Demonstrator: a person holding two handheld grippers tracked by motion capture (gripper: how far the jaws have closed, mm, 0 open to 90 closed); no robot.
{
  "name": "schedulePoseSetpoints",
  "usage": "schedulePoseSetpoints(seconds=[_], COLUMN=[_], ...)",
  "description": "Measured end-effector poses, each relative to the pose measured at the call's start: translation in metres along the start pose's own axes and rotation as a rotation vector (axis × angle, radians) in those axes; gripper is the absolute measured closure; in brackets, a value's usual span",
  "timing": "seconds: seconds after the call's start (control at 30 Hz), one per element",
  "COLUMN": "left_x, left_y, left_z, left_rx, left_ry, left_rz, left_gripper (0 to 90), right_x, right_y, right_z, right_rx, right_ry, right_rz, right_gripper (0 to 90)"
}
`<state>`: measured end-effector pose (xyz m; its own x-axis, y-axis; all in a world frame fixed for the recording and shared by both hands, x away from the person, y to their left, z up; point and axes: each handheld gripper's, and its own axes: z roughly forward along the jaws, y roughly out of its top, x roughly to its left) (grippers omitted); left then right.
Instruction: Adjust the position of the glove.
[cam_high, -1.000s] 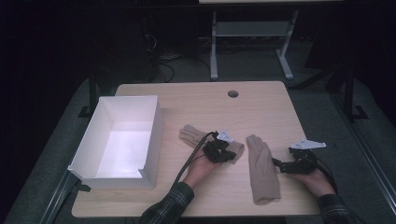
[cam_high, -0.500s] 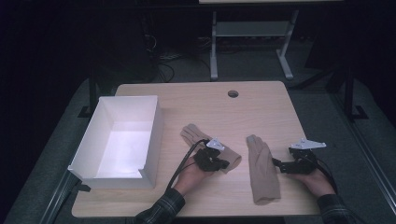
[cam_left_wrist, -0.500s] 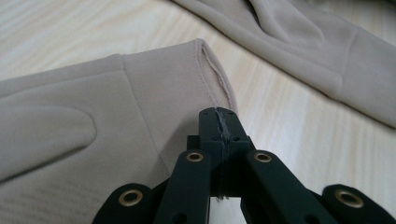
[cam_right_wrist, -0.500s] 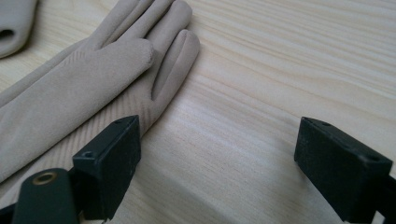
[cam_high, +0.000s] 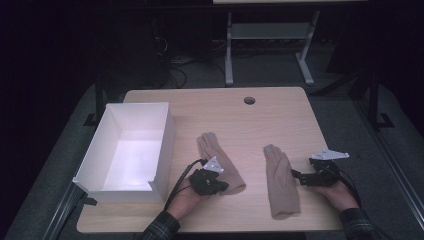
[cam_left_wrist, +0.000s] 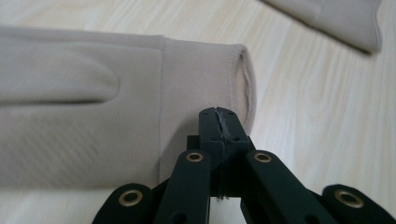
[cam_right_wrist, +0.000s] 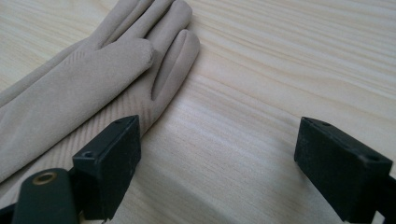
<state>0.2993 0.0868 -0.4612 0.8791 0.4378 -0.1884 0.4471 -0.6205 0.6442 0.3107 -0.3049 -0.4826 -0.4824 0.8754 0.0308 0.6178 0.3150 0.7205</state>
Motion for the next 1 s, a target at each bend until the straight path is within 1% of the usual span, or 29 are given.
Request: schedulePoseSetpoints(seconds=[0.07,0.1,0.13,0.2,0.23,0.33,0.4,0.43,0.5,0.57,0.6,0.63,0.67,0.7,0.73,0.8,0.83,0.9,0.93,0.97,1.0], left_x=[0.0,0.0,-0.001,-0.002,-0.002,-0.004,-0.003,-0.003,-0.002,0.003,0.005,0.005,0.008,0.011,0.014,0.018,0.021,0.029,0.032,0.036,0.036], left_y=[-0.011,-0.011,-0.017,-0.019,-0.02,-0.017,-0.014,-0.013,-0.011,-0.004,-0.001,-0.001,0.001,0.005,0.007,0.01,0.012,0.017,0.019,0.022,0.022], left_z=[-0.01,-0.01,-0.015,-0.017,-0.018,-0.019,-0.02,-0.019,-0.019,-0.019,-0.019,-0.019,-0.019,-0.02,-0.02,-0.021,-0.021,-0.02,-0.019,-0.018,-0.018], left_rx=[-0.003,-0.003,0.0,-0.002,0.004,-0.009,-0.009,-0.017,-0.018,-0.036,-0.054,-0.054,-0.058,-0.068,-0.077,-0.087,-0.09,-0.103,-0.103,-0.107,-0.107], left_ry=[-0.005,-0.005,-0.005,-0.006,-0.004,-0.001,0.01,0.016,0.022,0.049,0.069,0.069,0.092,0.123,0.138,0.153,0.166,0.17,0.184,0.189,0.189], left_rz=[-0.022,-0.022,-0.025,-0.036,-0.025,-0.03,-0.023,-0.037,-0.034,-0.034,-0.047,-0.047,-0.059,-0.067,-0.069,-0.077,-0.079,-0.084,-0.082,-0.086,-0.086], left_gripper=[89.7,89.7,89.7,89.7,89.7,89.7,89.7,89.7,89.7,89.7,89.7,89.7,89.7,89.7,89.7,89.7,89.7,89.7,89.8,89.8,89.7], right_x=[0.0,0.0,0.0,0.0,0.0,0.0,0.0,0.0,0.0,-0.001,-0.001,-0.001,0.0,-0.001,-0.001,-0.001,-0.001,-0.001,-0.001,-0.001,-0.001], right_y=[0.0,0.0,0.0,0.0,0.0,0.0,0.0,0.0,0.0,0.0,0.0,0.0,0.0,0.0,0.0,0.0,0.0,0.0,0.0,0.001,0.001], right_z=[0.0,0.0,0.0,0.0,0.0,0.0,0.0,0.0,0.0,0.0,0.0,0.0,0.0,0.0,0.0,0.0,0.0,0.001,0.001,0.001,0.001], right_rx=[0.0,0.0,0.0,0.0,0.0,0.0,-0.002,-0.002,-0.001,-0.001,-0.001,-0.001,-0.002,-0.002,-0.002,-0.002,-0.002,-0.002,-0.002,-0.002,-0.002], right_ry=[0.0,0.0,0.0,0.0,0.0,0.0,-0.001,0.0,0.001,0.002,0.002,0.002,0.002,0.002,0.002,0.002,0.002,0.002,0.003,0.004,0.004], right_rz=[0.0,0.0,0.0,0.001,0.0,0.0,-0.004,-0.005,-0.006,-0.006,-0.006,-0.006,-0.006,-0.007,-0.006,-0.006,-0.006,-0.007,-0.006,-0.007,-0.008], right_gripper=[14.2,14.2,14.2,14.2,14.2,14.2,14.2,14.2,14.2,14.2,14.2,14.2,14.2,14.2,14.2,14.2,14.2,14.2,14.2,14.2,14.2])
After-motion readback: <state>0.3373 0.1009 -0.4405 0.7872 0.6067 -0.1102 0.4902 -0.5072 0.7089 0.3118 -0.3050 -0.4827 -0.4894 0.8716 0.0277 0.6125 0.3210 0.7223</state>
